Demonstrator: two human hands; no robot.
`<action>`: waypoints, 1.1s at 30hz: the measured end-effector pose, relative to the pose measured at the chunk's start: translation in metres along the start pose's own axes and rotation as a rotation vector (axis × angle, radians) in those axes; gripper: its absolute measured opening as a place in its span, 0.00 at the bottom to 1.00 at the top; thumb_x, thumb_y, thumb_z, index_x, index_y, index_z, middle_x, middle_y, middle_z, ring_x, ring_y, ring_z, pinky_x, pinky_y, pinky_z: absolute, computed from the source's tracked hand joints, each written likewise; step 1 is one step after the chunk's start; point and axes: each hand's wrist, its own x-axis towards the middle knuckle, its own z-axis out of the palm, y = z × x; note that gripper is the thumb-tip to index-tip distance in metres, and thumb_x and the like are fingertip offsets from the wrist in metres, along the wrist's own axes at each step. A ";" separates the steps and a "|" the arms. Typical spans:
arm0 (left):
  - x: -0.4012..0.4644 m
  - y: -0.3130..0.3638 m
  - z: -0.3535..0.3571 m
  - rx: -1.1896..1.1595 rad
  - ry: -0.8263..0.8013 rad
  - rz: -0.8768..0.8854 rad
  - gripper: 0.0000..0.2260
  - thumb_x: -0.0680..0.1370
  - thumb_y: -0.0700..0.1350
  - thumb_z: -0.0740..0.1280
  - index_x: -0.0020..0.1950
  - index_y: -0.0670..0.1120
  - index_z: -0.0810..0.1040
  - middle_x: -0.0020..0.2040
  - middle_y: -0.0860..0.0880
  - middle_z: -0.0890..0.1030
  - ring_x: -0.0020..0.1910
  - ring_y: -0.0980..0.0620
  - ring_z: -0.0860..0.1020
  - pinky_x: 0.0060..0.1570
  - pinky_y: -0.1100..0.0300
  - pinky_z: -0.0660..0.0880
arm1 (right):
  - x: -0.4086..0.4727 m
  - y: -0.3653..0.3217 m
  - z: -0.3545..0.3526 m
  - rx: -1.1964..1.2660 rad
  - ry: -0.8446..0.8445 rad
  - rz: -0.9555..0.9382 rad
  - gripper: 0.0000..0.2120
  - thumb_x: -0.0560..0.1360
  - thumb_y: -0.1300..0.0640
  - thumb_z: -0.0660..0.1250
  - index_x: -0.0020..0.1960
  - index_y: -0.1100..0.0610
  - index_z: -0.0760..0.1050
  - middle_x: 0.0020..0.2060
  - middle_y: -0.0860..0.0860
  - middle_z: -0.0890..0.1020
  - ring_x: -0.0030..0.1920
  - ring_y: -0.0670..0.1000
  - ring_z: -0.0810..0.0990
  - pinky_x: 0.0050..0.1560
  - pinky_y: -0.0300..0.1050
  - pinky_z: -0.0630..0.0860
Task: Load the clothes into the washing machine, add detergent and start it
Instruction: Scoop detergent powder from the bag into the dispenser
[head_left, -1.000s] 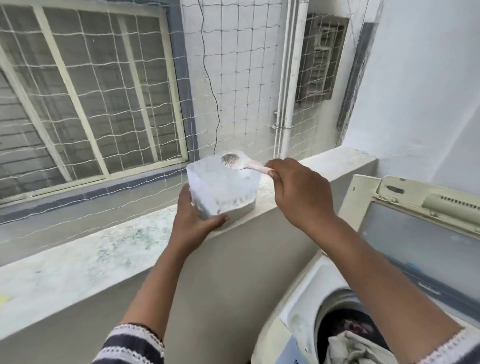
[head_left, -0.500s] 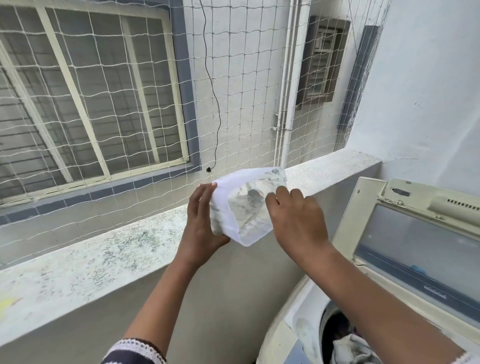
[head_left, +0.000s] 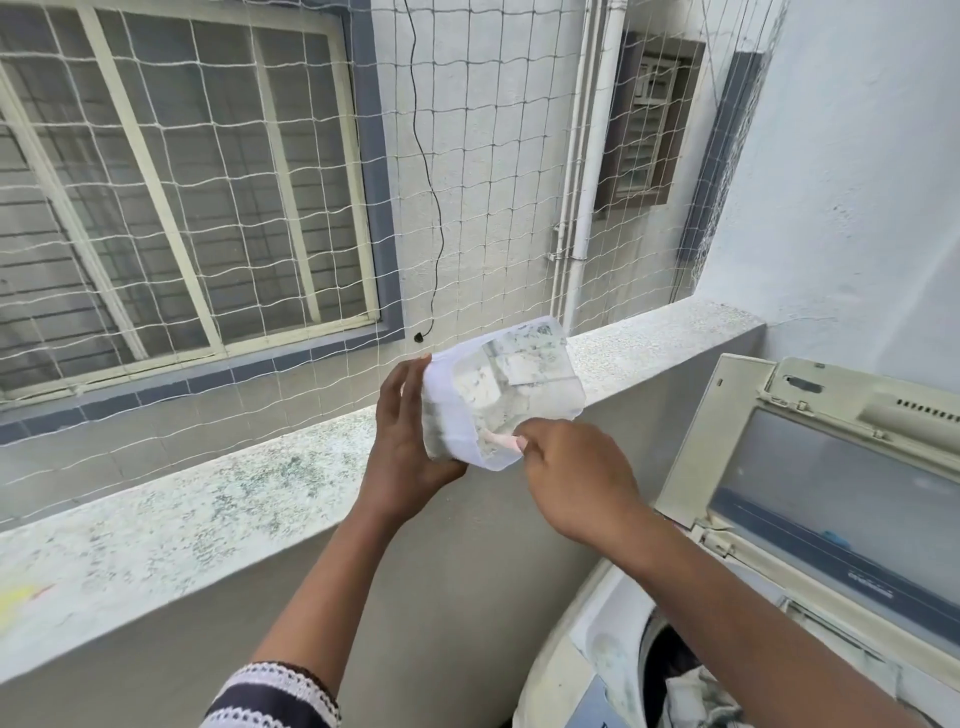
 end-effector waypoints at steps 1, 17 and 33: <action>0.000 0.000 -0.001 -0.008 0.009 -0.014 0.52 0.61 0.44 0.82 0.78 0.52 0.54 0.75 0.53 0.56 0.76 0.54 0.57 0.63 0.73 0.60 | 0.004 0.002 -0.002 0.109 -0.033 0.033 0.13 0.81 0.58 0.58 0.38 0.57 0.72 0.27 0.48 0.70 0.31 0.51 0.70 0.31 0.46 0.61; 0.006 -0.008 -0.003 -0.099 0.088 -0.220 0.53 0.61 0.53 0.78 0.79 0.52 0.51 0.73 0.50 0.62 0.73 0.52 0.61 0.71 0.49 0.64 | 0.067 -0.008 -0.040 0.744 -0.025 0.283 0.11 0.78 0.62 0.62 0.44 0.58 0.82 0.31 0.53 0.70 0.29 0.50 0.63 0.30 0.42 0.64; 0.003 -0.008 -0.001 0.044 0.340 -0.093 0.53 0.66 0.55 0.79 0.79 0.44 0.49 0.78 0.47 0.52 0.78 0.50 0.50 0.76 0.53 0.52 | 0.076 -0.010 -0.064 0.807 -0.014 0.294 0.12 0.78 0.64 0.61 0.52 0.66 0.82 0.30 0.52 0.68 0.27 0.47 0.61 0.28 0.41 0.62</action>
